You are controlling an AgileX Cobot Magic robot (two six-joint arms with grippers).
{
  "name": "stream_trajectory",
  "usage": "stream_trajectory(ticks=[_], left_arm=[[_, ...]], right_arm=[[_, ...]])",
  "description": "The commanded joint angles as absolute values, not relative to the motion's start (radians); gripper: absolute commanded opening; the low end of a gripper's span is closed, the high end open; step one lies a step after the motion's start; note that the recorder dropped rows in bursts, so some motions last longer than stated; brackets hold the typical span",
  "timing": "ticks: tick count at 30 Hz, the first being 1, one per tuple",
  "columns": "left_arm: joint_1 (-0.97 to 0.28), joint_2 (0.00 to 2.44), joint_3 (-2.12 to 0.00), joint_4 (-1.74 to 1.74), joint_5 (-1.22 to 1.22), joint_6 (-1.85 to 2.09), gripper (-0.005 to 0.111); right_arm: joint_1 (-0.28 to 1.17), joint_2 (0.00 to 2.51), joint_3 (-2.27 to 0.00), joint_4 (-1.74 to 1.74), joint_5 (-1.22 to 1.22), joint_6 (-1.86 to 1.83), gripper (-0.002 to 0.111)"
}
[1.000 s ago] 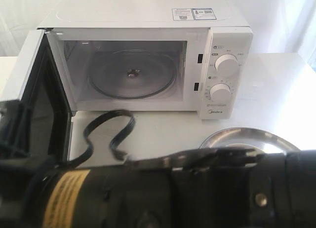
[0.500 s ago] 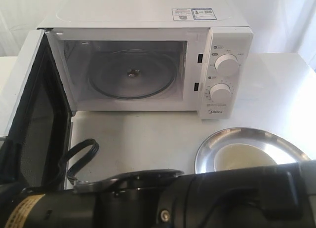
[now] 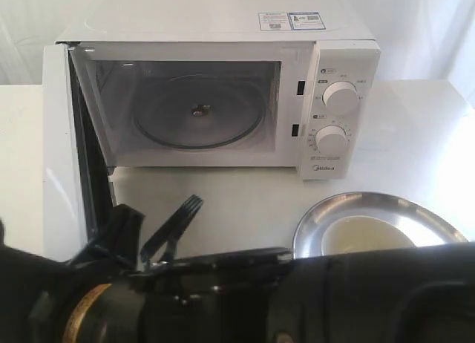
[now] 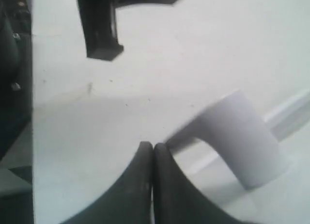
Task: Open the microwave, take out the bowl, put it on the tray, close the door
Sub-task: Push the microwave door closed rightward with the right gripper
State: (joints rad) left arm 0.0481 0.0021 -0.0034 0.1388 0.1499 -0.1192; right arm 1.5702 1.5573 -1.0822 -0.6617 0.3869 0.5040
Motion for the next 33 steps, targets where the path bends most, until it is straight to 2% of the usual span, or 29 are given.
stream_trajectory(ticks=[1, 4, 9, 16, 20, 27, 30, 33], left_arm=[[0.047, 0.0, 0.0, 0.135, 0.149, -0.125, 0.0], [0.047, 0.0, 0.0, 0.135, 0.149, -0.125, 0.0], [0.047, 0.0, 0.0, 0.135, 0.149, -0.125, 0.0], [0.047, 0.0, 0.0, 0.135, 0.149, -0.125, 0.0], [0.047, 0.0, 0.0, 0.135, 0.149, -0.125, 0.0], [0.047, 0.0, 0.0, 0.135, 0.149, -0.125, 0.0], [0.047, 0.0, 0.0, 0.135, 0.149, -0.125, 0.0], [0.047, 0.0, 0.0, 0.135, 0.149, -0.125, 0.0]], right_arm=[[1.554, 1.496, -1.082, -0.923, 0.748, 0.796, 0.0], [1.554, 1.473, -1.065, -1.018, 0.866, 0.92, 0.0], [1.554, 1.458, -1.046, -1.01, 0.852, 0.921, 0.0], [1.554, 1.45, -1.043, -1.05, 1.175, 0.994, 0.0], [1.567, 1.428, -1.043, -0.922, 1.179, 0.936, 0.0], [1.67, 1.394, -1.043, -0.903, 1.175, 0.94, 0.0], [1.693, 1.375, -1.033, -1.018, 1.046, 0.94, 0.0], [1.613, 1.399, -0.99, -1.309, 1.03, 1.068, 0.0]])
